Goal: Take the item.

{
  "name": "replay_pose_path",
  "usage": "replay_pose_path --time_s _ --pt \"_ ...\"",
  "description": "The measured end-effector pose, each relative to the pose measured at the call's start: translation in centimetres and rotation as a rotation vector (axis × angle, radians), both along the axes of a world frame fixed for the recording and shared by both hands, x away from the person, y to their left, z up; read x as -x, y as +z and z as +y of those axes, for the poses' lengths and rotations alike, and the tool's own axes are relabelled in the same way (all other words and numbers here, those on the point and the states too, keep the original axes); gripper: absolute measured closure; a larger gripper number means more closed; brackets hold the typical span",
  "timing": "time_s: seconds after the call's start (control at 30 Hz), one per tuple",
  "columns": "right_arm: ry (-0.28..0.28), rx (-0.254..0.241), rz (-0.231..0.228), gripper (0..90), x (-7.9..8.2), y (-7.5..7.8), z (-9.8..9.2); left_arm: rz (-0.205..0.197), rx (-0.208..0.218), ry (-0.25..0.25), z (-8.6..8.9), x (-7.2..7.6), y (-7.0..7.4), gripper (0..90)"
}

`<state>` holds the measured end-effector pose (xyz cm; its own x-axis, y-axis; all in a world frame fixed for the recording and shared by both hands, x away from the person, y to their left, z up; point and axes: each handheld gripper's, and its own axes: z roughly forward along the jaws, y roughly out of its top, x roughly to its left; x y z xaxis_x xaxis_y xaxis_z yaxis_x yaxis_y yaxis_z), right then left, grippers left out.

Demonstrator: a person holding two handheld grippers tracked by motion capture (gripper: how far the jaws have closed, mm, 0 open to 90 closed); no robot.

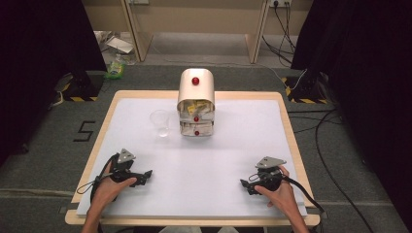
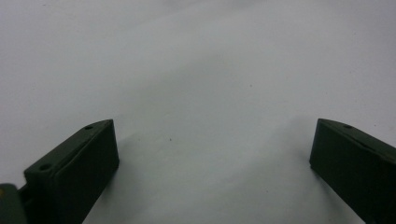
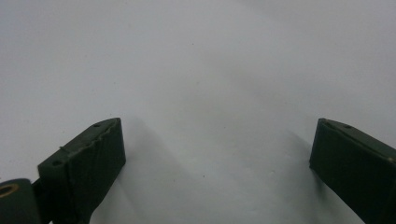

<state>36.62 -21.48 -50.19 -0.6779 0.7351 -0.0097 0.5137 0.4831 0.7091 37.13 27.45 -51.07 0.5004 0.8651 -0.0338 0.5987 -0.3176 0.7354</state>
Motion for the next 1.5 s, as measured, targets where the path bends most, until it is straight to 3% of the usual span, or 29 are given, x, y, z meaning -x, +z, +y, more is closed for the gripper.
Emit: replay_pose_path --time_s 0.63,0.73,0.83,0.93,1.1,1.13,1.27,1.3,1.5 --pt "-0.001 0.0 0.001 4.1 0.0 0.0 0.0 -0.003 -0.003 -0.009 0.1 -0.1 0.2 2.2" --pt "0.0 0.0 0.002 4.0 0.0 0.0 0.0 -0.028 0.001 -0.034 -0.2 -0.4 0.5 16.3" --pt "-0.001 0.0 0.001 4.0 0.0 0.0 0.0 -0.043 -0.007 -0.053 -0.9 -0.5 0.8 15.6" --pt "-0.001 0.0 0.001 4.0 0.0 0.0 0.0 -0.069 -0.017 -0.077 -1.6 -0.7 1.4 15.8" --pt "0.0 0.0 0.002 4.0 0.0 0.0 0.0 -0.106 0.002 -0.112 -2.8 -1.2 2.6 15.0" --pt "-0.001 0.0 0.002 4.0 0.0 0.0 0.0 -0.129 -0.015 -0.118 -3.0 -1.4 3.0 15.0" --pt "0.0 0.0 0.002 4.0 0.0 0.0 0.0 -0.157 0.008 -0.153 -4.1 -1.8 4.5 14.9" --pt "0.0 0.0 0.001 4.0 0.0 0.0 0.0 -0.169 0.032 -0.17 -4.5 -2.0 5.4 15.0" --pt "0.0 0.0 0.001 4.0 0.0 0.0 0.0 -0.212 0.032 -0.205 -5.6 -2.5 7.2 14.9"
